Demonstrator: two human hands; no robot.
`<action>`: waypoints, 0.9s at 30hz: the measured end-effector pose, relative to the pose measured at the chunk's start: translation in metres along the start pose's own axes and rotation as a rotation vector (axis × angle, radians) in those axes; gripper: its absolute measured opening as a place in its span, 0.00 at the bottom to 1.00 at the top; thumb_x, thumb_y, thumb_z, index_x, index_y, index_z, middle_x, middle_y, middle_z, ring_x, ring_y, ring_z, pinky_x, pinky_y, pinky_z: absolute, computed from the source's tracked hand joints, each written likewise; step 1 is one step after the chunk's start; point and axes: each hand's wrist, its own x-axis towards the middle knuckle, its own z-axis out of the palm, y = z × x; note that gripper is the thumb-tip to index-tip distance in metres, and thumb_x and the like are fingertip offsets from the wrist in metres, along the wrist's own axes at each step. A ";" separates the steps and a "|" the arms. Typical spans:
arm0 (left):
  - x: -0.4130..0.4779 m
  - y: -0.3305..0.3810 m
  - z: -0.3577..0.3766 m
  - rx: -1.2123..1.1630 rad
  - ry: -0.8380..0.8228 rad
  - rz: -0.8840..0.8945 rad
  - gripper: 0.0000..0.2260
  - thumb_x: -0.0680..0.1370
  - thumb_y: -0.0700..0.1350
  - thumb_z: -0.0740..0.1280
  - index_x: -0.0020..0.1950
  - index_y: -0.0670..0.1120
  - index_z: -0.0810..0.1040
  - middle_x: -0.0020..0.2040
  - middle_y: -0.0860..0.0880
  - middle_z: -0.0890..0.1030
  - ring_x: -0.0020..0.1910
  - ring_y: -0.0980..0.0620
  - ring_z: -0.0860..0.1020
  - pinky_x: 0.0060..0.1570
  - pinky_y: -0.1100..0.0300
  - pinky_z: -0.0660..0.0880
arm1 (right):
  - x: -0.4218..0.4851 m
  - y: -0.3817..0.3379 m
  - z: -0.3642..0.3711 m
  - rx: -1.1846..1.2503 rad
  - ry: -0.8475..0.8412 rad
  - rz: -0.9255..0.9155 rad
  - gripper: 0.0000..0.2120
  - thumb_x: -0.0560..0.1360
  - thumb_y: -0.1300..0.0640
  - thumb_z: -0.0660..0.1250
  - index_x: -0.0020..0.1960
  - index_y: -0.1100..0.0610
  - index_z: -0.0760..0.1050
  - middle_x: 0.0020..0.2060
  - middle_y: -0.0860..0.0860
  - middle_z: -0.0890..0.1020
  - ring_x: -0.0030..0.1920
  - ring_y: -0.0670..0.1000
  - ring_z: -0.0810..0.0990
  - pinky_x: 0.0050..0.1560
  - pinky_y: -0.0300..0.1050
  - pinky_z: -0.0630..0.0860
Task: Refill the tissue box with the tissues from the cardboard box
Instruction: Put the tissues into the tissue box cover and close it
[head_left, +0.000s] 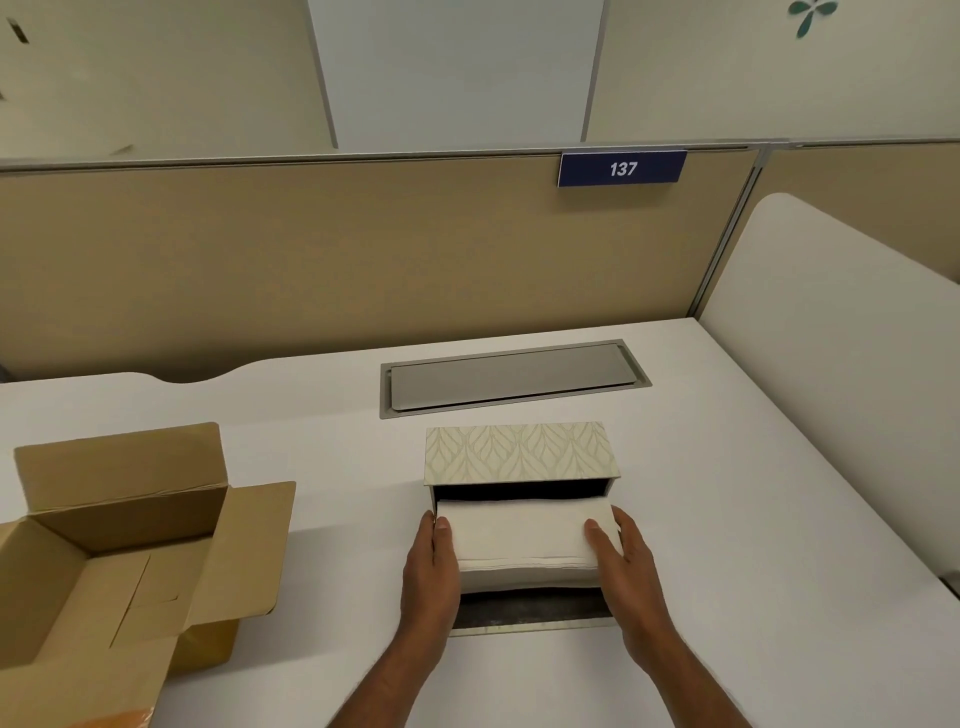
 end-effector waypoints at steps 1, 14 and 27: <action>0.000 0.001 -0.001 -0.007 -0.009 -0.002 0.23 0.83 0.54 0.52 0.78 0.49 0.59 0.78 0.50 0.63 0.76 0.48 0.62 0.76 0.53 0.58 | 0.000 -0.001 -0.001 -0.002 -0.011 -0.004 0.23 0.82 0.50 0.61 0.75 0.49 0.62 0.62 0.45 0.68 0.60 0.47 0.67 0.60 0.44 0.66; 0.009 0.052 -0.009 0.257 0.106 0.427 0.26 0.82 0.55 0.54 0.79 0.55 0.52 0.81 0.53 0.53 0.79 0.50 0.53 0.76 0.47 0.54 | 0.013 -0.051 0.002 -0.325 0.071 -0.480 0.28 0.80 0.45 0.60 0.78 0.46 0.57 0.79 0.45 0.60 0.78 0.47 0.58 0.76 0.50 0.60; 0.054 0.068 -0.013 0.811 -0.179 0.552 0.24 0.84 0.50 0.51 0.79 0.49 0.50 0.81 0.49 0.47 0.80 0.51 0.44 0.76 0.55 0.44 | 0.062 -0.060 0.023 -1.021 -0.131 -0.517 0.34 0.77 0.37 0.40 0.79 0.49 0.50 0.81 0.49 0.49 0.80 0.54 0.42 0.78 0.61 0.41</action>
